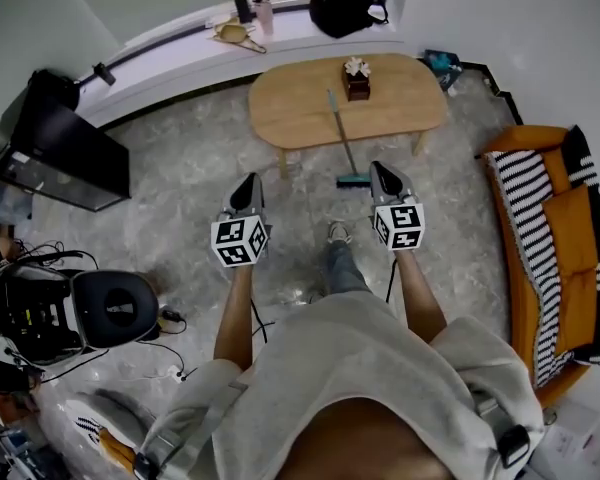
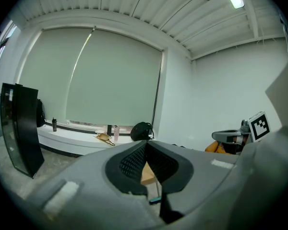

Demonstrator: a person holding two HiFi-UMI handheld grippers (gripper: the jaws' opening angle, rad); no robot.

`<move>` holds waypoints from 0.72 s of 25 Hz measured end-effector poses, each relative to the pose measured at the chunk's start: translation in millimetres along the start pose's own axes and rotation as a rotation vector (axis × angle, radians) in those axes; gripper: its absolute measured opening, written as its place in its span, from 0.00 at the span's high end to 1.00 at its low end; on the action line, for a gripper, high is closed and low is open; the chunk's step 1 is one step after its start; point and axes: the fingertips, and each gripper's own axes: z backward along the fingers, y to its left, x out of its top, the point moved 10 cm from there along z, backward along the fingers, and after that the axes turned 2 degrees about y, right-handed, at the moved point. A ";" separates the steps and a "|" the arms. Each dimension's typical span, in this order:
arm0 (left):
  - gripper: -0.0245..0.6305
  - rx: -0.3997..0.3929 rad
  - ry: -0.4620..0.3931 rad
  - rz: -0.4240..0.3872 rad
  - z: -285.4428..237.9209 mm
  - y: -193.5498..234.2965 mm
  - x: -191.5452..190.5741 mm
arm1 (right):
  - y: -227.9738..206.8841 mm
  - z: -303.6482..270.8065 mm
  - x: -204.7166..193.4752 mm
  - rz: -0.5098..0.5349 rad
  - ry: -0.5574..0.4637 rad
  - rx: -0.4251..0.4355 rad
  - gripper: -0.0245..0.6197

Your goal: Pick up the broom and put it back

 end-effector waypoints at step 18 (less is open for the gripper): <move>0.96 0.088 -0.002 -0.014 -183.5 17.1 70.4 | -121.9 -178.8 51.2 -0.005 -0.027 0.087 0.96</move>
